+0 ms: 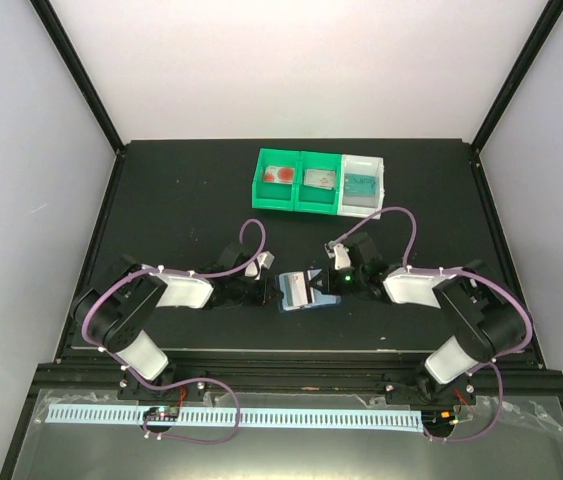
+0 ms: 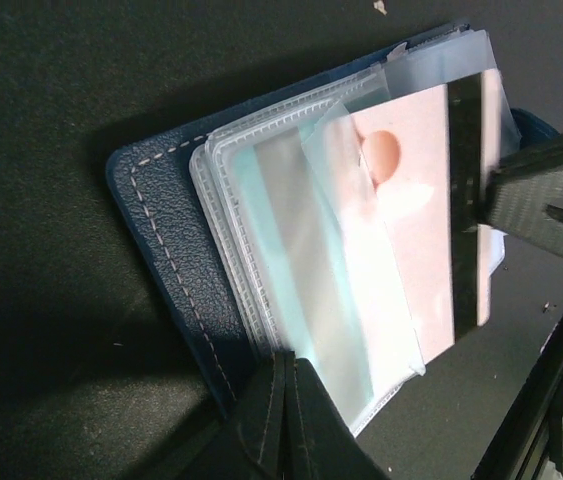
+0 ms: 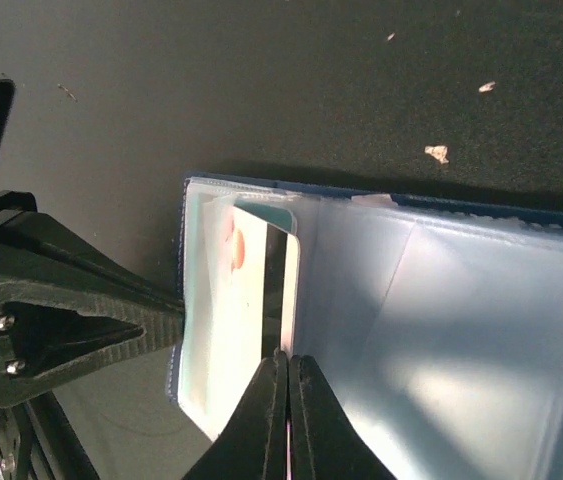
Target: Take the credit cards out of the card holder
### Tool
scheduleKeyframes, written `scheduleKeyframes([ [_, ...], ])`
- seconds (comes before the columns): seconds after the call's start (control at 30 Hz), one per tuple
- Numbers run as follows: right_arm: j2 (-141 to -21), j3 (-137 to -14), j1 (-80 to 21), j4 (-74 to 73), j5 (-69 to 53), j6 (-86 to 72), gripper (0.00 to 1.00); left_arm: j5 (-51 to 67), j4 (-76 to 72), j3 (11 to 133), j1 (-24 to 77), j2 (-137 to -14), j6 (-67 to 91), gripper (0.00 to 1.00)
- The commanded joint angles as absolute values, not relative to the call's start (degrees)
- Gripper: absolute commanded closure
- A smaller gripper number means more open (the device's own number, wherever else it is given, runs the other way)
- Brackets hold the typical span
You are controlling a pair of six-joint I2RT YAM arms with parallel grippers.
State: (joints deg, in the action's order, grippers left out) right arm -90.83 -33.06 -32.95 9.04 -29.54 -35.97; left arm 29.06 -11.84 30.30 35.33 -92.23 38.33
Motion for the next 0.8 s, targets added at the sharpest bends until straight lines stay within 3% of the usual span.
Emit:
scheduleKeyframes([
  [0.0,-86.28,-32.52,-32.43,5.06,-25.53,-35.46,0.99,24.91,-7.58,30.82,35.34,-91.58,37.63,0.97],
  [0.13,-83.28,-33.06,-32.44,1.25,-23.13,-35.24,0.99,24.62,-7.11,30.68,35.38,-90.68,37.84,0.95],
  [0.53,-75.52,-34.57,-32.43,-4.48,-25.75,-41.99,0.99,19.16,3.67,34.87,36.61,-77.13,34.54,0.69],
  [0.77,-68.37,-33.79,-32.55,-5.04,-27.85,-54.54,0.99,15.32,1.92,32.96,38.72,-63.29,29.46,0.66],
])
